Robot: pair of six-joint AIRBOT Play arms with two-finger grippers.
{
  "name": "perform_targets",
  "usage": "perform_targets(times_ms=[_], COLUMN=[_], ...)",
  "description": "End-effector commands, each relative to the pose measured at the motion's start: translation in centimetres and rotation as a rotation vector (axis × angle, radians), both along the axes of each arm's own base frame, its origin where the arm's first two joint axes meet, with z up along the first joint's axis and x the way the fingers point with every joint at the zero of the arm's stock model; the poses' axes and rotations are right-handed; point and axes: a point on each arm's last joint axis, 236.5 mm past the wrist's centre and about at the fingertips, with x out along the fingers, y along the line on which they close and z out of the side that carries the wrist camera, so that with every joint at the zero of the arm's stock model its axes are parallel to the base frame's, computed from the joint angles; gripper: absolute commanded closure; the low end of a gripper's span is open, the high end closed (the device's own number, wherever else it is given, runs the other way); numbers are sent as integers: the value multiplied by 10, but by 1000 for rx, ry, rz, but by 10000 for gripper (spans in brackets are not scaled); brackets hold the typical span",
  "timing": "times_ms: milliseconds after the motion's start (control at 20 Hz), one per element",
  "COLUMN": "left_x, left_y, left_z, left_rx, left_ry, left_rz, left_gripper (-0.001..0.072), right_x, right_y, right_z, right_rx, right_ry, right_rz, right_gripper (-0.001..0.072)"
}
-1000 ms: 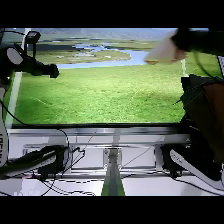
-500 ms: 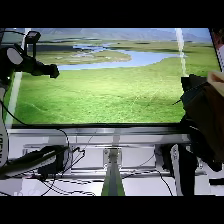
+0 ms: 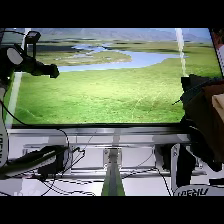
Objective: Fold the clothes and pants, and hang the long-sleeved shirts on hangers.
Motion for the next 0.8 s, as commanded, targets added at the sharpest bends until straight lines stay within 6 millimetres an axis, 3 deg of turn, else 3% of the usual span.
perform_targets(times_ms=[0, 50, 200, 250, 350, 500, 650, 750], left_x=[0, 0, 0, 0, 0, 0, 0, 0], left_y=[0, 0, 0, 0, 0, 0, 0, 0], left_z=[0, 0, 0, 0, 0, 0, 0, 0], left_rx=[0, 0, 0, 0, 0, 0, 0, 0], left_ry=[-1, -1, -1, -1, -1, -2, -1, -1], left_rz=[0, 0, 0, 0, 0, 1, 0, 0], left_gripper=[77, 77, 77, 77, 77, 77, 77, 77], right_x=[45, 71, 150, 175, 209, 239, 262, 275], right_y=[-1, 8, 60, 84, 131, 203, 272, 307], right_z=[-24, -36, -54, -51, -45, -50, -53, -53], right_rx=[68, 108, 281, 335, 411, 421, 319, 193], right_ry=[110, 138, -11, -85, -162, -92, -8, 42], right_rz=[192, 322, 656, 770, 964, 1241, 1462, 1557], right_gripper=[181, 218, 619, 697, 697, 698, 698, 698])
